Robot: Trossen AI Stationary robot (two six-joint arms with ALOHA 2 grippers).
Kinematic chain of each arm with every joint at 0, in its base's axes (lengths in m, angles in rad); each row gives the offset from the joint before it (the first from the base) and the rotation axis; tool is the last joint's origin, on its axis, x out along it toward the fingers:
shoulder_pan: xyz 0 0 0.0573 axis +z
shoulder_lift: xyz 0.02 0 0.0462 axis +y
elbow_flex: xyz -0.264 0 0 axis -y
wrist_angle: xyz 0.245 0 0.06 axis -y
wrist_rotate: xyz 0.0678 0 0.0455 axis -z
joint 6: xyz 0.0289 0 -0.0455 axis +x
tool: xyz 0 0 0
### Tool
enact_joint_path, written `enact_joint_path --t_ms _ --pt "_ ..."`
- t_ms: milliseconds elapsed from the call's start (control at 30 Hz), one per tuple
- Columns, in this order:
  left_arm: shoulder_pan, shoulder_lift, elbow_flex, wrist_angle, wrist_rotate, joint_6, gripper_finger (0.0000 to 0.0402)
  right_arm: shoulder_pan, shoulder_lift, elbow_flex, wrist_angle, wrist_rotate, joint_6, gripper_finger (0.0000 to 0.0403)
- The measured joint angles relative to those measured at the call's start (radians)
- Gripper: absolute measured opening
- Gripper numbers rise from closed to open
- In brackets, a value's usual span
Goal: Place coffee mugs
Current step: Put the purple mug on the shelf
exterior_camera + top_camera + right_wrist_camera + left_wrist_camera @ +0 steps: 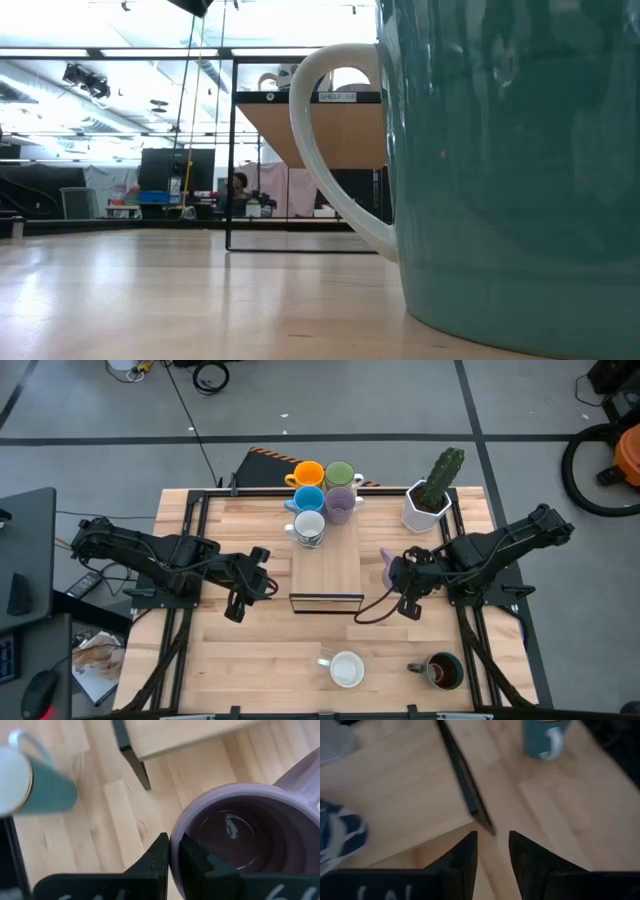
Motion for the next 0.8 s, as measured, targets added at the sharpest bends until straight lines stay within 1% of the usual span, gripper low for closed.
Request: enact_joint_path --t_ms 67,200,267,333,500,600,800 --pt "0.0 0.0 0.0 0.004 0.049 0.0 0.0117 -0.005 0.018 0.051 -0.015 -0.013 -0.108 0.0031" --pt "0.0 0.0 0.0 0.017 0.157 0.001 0.0117 -0.026 0.056 0.165 -0.059 -0.028 -0.272 0.0031" --pt "0.0 0.0 0.0 0.029 0.194 0.001 0.0117 -0.036 0.079 0.218 -0.079 -0.052 -0.357 0.0031" --pt "0.0 -0.006 0.0 0.035 0.227 0.001 0.0117 -0.047 0.106 0.275 -0.063 -0.074 -0.442 0.0031" --pt "0.008 -0.016 0.001 0.067 0.284 -0.001 0.0117 -0.086 0.194 0.399 -0.076 -0.176 -0.623 0.0031" --pt "0.017 -0.022 0.002 0.122 0.32 0.0 0.0117 -0.12 0.247 0.466 -0.072 -0.243 -0.736 0.0031" --pt "0.032 -0.02 0.001 0.146 0.367 -0.053 0.0117 -0.189 0.335 0.587 -0.117 -0.312 -0.929 0.0031"
